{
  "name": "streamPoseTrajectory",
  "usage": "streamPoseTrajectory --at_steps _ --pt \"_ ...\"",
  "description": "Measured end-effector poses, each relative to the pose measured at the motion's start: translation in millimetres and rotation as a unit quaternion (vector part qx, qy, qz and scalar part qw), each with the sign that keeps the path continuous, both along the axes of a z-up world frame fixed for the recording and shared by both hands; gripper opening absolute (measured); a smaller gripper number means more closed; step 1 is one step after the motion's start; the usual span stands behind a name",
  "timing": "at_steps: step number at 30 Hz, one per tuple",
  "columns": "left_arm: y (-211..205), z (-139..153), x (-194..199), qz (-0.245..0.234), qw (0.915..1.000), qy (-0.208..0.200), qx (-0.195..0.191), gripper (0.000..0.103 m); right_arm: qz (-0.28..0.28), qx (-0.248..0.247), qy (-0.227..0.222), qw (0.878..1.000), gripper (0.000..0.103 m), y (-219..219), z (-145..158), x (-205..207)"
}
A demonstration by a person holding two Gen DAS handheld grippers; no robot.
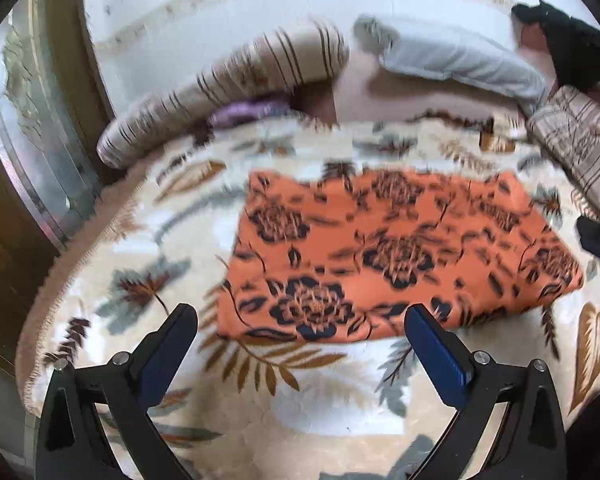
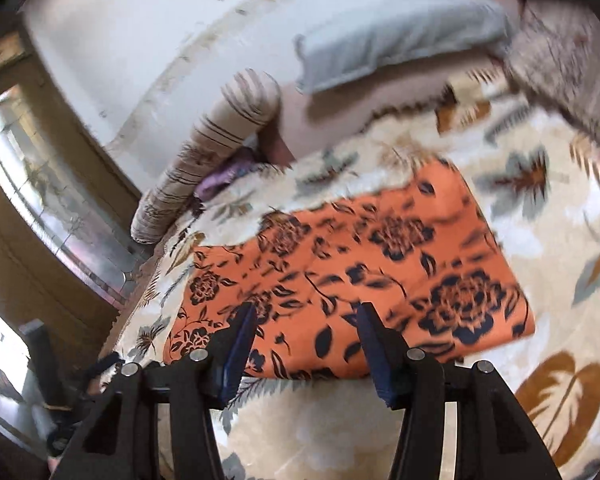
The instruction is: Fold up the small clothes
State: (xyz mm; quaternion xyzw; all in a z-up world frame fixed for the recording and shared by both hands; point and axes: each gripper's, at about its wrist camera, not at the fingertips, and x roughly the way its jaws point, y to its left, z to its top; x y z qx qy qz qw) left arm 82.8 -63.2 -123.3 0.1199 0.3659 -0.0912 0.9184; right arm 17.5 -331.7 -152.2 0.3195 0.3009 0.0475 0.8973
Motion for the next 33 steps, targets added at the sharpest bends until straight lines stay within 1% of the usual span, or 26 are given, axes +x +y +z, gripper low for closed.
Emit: streamPoseTrajectory --at_steps 2,3,6,9,13,17,22,27,33 --pt "-2.2 16.9 -8.2 0.002 0.9997 -0.026 0.001 0.103 0.005 -0.026 -0.02 0.999 0.056 9.8 9.7 -2.9" --pt "-1.8 21.6 -10.9 0.002 0.9995 -0.033 0.001 0.103 0.005 -0.034 -0.028 0.999 0.056 13.1 12.8 -4.7" --pt "-5.1 37.2 -21.5 0.003 0.9985 -0.055 0.001 0.103 0.003 -0.04 -0.044 0.998 0.056 14.8 19.8 -9.6" --pt "-9.9 47.2 -28.5 0.004 0.998 -0.064 -0.002 0.103 -0.001 -0.04 -0.046 0.998 0.056 12.7 20.8 -12.4" --pt "-17.5 53.3 -33.6 0.004 0.9976 -0.069 -0.005 0.103 -0.008 -0.038 -0.046 0.998 0.057 7.4 21.3 -15.2" --pt "-24.5 53.0 -33.9 0.003 0.9975 -0.07 -0.005 0.103 -0.017 -0.034 -0.048 0.998 0.058 -0.2 19.8 -19.9" --pt "-32.3 45.1 -31.3 -0.001 0.9981 -0.062 0.002 0.103 -0.025 -0.035 -0.047 0.998 0.058 -6.5 16.6 -23.6" --pt "-33.2 35.0 -22.4 0.007 0.999 -0.045 0.006 0.103 -0.023 -0.036 -0.039 0.998 0.058 -7.6 10.7 -21.6" --pt "-32.0 27.5 -14.4 0.017 0.9991 -0.037 0.012 0.103 -0.011 -0.051 -0.034 0.998 0.058 -0.6 7.7 -17.7"
